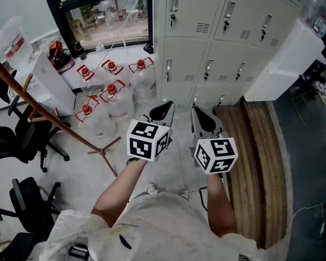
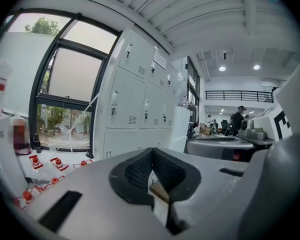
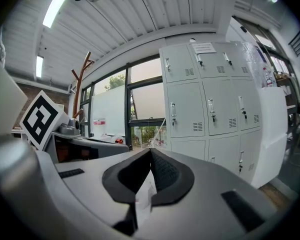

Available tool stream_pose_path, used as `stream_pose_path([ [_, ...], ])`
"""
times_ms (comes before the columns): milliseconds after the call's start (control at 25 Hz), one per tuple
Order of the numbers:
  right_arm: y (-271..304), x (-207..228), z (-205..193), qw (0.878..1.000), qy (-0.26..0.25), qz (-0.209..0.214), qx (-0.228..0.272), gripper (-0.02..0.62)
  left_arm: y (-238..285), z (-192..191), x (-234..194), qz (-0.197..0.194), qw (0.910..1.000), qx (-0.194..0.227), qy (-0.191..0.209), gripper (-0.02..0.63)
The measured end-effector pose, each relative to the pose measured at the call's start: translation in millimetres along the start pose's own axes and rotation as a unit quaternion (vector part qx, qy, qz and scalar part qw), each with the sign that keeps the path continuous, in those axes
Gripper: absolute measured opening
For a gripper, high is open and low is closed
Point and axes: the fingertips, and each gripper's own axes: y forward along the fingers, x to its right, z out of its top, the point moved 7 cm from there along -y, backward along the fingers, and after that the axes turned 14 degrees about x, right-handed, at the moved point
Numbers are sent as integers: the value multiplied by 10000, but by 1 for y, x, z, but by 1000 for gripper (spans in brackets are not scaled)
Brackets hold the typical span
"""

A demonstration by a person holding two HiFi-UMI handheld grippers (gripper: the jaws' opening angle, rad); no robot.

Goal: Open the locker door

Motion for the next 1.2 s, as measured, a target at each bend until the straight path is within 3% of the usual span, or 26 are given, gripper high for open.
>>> stream_pose_path([
  [600,41,-41,-1,9999,-53,111,62,3,-15,13,-57,72,9999,101,-75,6],
  [880,65,-25,-3,9996,-36,222,175,3,10,14,-63,52,9999,96,62,6],
  [1200,118,23,-8,9979,43,618,204,3,66,12,-86,450,9989,61,97,6],
])
